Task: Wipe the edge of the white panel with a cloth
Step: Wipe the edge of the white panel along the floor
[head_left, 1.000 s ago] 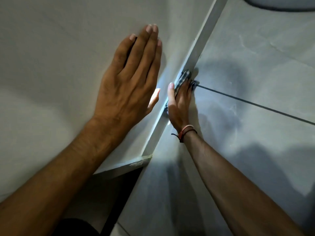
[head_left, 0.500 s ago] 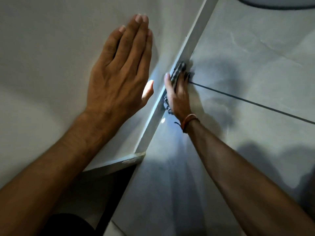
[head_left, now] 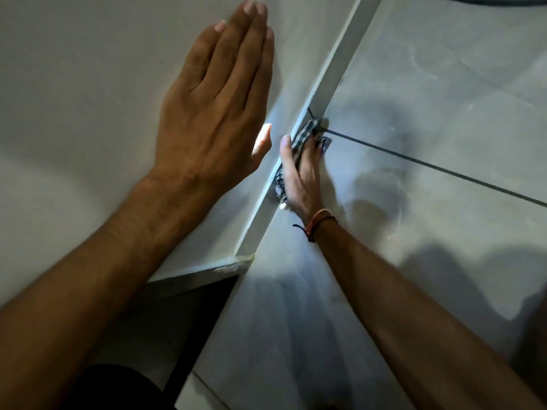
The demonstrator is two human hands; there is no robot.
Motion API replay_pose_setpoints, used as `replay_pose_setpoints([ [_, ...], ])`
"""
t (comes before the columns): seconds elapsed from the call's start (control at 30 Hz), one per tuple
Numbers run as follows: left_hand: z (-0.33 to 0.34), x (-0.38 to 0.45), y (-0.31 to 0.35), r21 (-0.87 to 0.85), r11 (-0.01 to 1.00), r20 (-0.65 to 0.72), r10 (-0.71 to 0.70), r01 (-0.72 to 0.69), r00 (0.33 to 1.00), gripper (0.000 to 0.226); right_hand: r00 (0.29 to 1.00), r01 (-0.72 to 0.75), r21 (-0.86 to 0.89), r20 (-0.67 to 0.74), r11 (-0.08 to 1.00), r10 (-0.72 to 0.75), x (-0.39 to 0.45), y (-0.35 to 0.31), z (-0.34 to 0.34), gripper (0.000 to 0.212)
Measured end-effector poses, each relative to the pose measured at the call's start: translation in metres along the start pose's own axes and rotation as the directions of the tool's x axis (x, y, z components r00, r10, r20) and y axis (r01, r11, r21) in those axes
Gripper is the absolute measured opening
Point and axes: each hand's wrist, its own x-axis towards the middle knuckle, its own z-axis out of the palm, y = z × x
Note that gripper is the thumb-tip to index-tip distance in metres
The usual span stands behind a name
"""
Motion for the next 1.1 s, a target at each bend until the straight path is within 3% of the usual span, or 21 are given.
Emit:
replay_pose_setpoints([
  [0.1, -0.003, 0.0, 0.0, -0.01, 1.0, 0.001, -0.009, 0.009, 1.0, 0.08, 0.996, 0.074, -0.169, 0.07, 0.983, -0.063, -0.057, 0.035, 0.014, 0.092],
  [0.2, -0.004, 0.0, 0.002, 0.004, 1.0, -0.017, -0.012, 0.012, 1.0, 0.075, 0.953, 0.032, -0.196, 0.302, 0.98, 0.029, -0.162, 0.084, 0.038, 0.104],
  [0.27, -0.004, 0.0, 0.004, 0.001, 1.0, -0.031, -0.019, 0.019, 0.999, 0.072, 0.931, -0.024, -0.193, 0.353, 0.981, 0.092, -0.186, 0.102, 0.05, 0.1],
  [0.37, -0.007, 0.001, 0.007, -0.045, 0.997, -0.052, -0.057, 0.055, 0.997, 0.069, 0.957, -0.026, -0.173, 0.282, 0.985, 0.074, -0.158, 0.092, 0.044, 0.092],
  [0.5, -0.016, 0.002, 0.009, -0.148, 0.986, -0.004, -0.082, 0.081, 0.997, 0.078, 0.998, -0.068, -0.12, -0.013, 0.99, 0.067, -0.048, 0.03, 0.021, 0.099],
  [0.53, -0.018, 0.003, 0.008, -0.164, 0.983, 0.001, -0.087, 0.086, 0.996, 0.079, 0.99, -0.099, -0.026, -0.105, 0.995, 0.096, -0.014, 0.013, 0.016, 0.094],
  [0.6, -0.022, 0.005, 0.007, -0.191, 0.977, 0.019, -0.092, 0.094, 0.996, 0.076, 0.974, -0.143, 0.168, -0.151, 0.975, 0.169, 0.05, -0.022, 0.008, 0.078],
  [0.73, -0.039, 0.012, 0.004, -0.306, 0.941, 0.144, -0.104, 0.144, 0.984, 0.076, 0.927, -0.276, 0.082, -0.239, 0.958, 0.288, 0.101, -0.054, -0.012, 0.05],
  [0.77, -0.043, 0.013, 0.004, -0.342, 0.925, 0.17, -0.112, 0.166, 0.979, 0.077, 0.917, -0.3, 0.16, -0.225, 0.941, 0.33, 0.095, -0.057, -0.022, 0.043],
  [0.87, -0.059, 0.022, 0.001, -0.46, 0.86, 0.24, -0.121, 0.223, 0.963, 0.077, 0.897, -0.409, 0.414, 0.021, 0.813, 0.441, 0.059, -0.09, -0.075, 0.041],
  [0.93, -0.073, 0.03, -0.001, -0.535, 0.799, 0.289, -0.132, 0.274, 0.948, 0.073, 0.85, -0.521, 0.46, 0.207, 0.719, 0.484, 0.035, -0.12, -0.12, 0.043],
  [1.0, -0.089, 0.054, -0.01, -0.66, 0.649, 0.363, -0.166, 0.379, 0.917, 0.069, 0.792, -0.61, 0.472, 0.388, 0.637, 0.471, 0.023, -0.168, -0.164, 0.052],
  [1.03, -0.096, 0.071, -0.016, -0.721, 0.516, 0.433, -0.186, 0.463, 0.882, 0.068, 0.762, -0.645, 0.465, 0.459, 0.606, 0.457, 0.024, -0.193, -0.184, 0.054],
  [1.1, -0.104, 0.113, -0.024, -0.721, 0.141, 0.657, -0.17, 0.678, 0.734, 0.068, 0.71, -0.678, 0.397, 0.571, 0.619, 0.411, 0.028, -0.247, -0.216, 0.056],
])
